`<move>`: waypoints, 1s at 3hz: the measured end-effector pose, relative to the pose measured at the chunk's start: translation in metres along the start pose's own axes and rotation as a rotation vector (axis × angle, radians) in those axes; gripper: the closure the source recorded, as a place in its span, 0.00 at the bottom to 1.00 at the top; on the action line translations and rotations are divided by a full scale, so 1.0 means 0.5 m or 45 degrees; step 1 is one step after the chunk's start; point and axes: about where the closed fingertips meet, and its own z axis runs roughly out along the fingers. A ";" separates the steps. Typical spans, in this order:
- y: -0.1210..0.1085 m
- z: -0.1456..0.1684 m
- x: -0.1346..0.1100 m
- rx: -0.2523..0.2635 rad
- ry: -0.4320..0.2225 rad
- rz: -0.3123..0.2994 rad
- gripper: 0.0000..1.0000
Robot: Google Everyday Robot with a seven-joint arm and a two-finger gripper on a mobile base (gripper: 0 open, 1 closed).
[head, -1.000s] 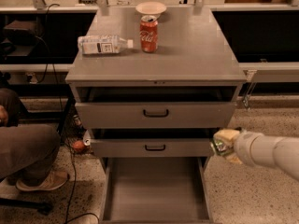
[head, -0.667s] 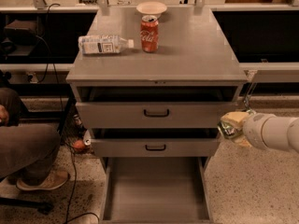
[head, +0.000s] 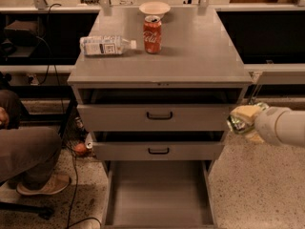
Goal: Pick green can from bottom drawer and place on counter
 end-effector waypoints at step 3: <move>-0.142 -0.125 0.112 0.084 0.075 -0.166 1.00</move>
Offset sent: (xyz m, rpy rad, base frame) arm 0.0374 -0.0406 0.1557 -0.1316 -0.1430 0.1139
